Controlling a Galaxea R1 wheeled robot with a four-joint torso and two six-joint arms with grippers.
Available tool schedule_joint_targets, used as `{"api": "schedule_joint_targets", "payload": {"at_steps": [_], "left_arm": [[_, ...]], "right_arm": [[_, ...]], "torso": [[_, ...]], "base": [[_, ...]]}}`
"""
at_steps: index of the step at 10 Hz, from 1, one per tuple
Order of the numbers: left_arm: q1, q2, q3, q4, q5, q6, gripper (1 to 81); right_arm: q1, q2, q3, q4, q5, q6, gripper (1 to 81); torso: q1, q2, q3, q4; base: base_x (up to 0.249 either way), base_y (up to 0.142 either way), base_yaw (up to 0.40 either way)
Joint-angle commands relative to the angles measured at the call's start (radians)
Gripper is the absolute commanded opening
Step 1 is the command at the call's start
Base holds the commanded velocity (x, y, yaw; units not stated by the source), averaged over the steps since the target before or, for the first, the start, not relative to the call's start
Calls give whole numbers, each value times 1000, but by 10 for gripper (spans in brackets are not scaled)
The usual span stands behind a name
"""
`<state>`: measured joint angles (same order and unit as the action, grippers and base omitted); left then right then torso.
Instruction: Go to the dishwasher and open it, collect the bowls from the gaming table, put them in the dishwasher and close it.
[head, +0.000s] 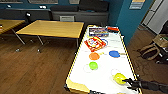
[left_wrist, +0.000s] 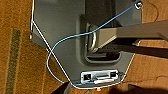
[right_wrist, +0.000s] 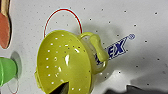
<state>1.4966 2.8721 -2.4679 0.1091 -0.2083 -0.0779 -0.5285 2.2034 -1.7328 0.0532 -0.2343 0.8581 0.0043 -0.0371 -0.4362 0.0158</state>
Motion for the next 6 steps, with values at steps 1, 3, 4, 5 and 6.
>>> {"api": "schedule_joint_targets", "payload": {"at_steps": [1,3,4,5,6], "left_arm": [[9,-13,7,1,66,3,811],[9,-13,7,1,67,3,811],[9,-14,7,1,67,3,811],[9,-14,7,1,67,3,811],[9,-14,7,0,67,1,811]], "right_arm": [[126,-17,-25,30,-39,6,811],[136,-15,-23,30,-30,6,811],[146,-9,-19,30,-28,6,811],[150,1,-17,28,-30,6,811],[150,11,-19,28,-28,6,811]], "torso": [[0,0,0,0],[0,0,0,0],[0,0,0,0],[0,0,0,0],[0,0,0,0]], "base": [[0,0,0],[0,0,0],[0,0,0],[0,0,0],[0,0,0]]}}
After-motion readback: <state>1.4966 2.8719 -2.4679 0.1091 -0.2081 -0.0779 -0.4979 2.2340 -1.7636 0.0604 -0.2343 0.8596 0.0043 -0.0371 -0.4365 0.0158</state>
